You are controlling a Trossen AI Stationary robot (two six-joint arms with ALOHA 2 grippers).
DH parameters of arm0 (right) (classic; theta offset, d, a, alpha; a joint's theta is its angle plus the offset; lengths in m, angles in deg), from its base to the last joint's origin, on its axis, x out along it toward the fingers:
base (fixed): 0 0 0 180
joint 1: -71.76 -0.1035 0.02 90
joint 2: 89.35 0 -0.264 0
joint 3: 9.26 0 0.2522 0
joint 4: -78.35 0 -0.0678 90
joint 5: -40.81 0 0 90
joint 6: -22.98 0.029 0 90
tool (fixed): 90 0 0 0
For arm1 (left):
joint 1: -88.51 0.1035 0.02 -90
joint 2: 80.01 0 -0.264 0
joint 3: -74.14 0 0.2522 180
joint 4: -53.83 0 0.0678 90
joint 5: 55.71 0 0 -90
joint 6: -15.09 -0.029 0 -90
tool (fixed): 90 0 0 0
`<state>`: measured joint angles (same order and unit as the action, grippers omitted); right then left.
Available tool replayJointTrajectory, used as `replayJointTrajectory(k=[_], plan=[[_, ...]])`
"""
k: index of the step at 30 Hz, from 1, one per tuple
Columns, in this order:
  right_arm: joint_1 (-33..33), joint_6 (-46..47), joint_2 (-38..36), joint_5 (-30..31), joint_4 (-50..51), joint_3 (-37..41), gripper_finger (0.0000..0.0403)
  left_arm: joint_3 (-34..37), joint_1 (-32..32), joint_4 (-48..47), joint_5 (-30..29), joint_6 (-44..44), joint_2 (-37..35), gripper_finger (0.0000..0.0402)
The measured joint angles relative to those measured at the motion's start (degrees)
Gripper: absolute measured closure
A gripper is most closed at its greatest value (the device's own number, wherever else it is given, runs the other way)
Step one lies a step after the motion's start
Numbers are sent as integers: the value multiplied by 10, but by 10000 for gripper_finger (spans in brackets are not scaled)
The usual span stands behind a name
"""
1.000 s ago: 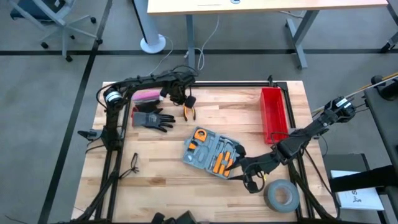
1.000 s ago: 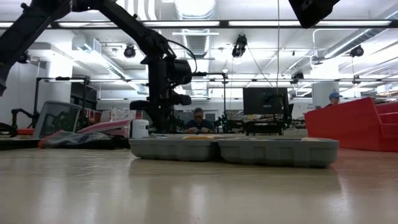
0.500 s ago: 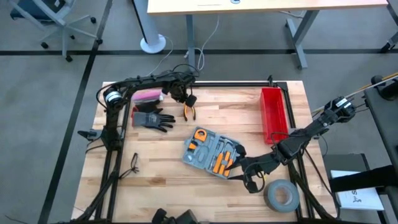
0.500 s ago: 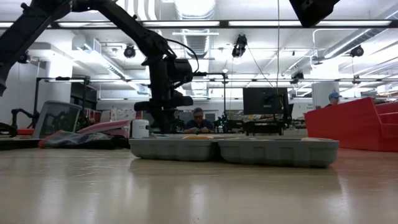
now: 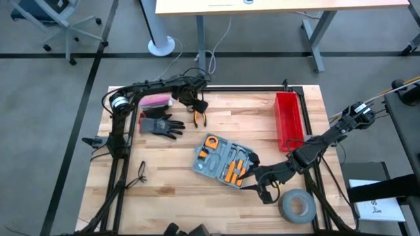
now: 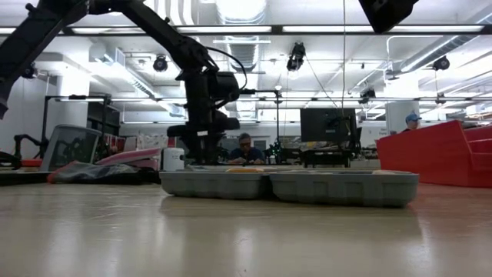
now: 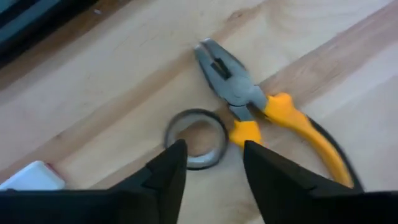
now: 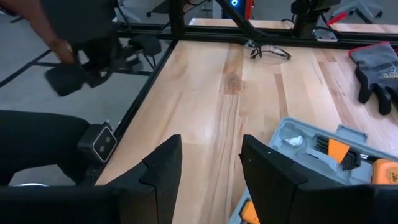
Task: Prefit tool cases
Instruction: Remove the hex key set from the pre-fit tool case
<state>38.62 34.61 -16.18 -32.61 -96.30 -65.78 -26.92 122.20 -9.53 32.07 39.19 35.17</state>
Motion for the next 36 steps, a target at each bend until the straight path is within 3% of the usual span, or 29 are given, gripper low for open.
replayJointTrajectory(k=[6, 18, 25, 36], plan=[[-2, 3, 0, 0, 4, 0, 253, 0, -48, -12, 32, -26, 0, 216], [-2, 23, 0, 8, 11, 0, 258, -1, -183, -6, 33, -44, -18, 240], [-2, 44, 0, 16, 13, 0, 252, -10, -260, 48, 82, -62, -18, 237], [-5, 85, 0, 49, 32, 0, 256, -7, -327, 47, 105, 85, -15, 229]])
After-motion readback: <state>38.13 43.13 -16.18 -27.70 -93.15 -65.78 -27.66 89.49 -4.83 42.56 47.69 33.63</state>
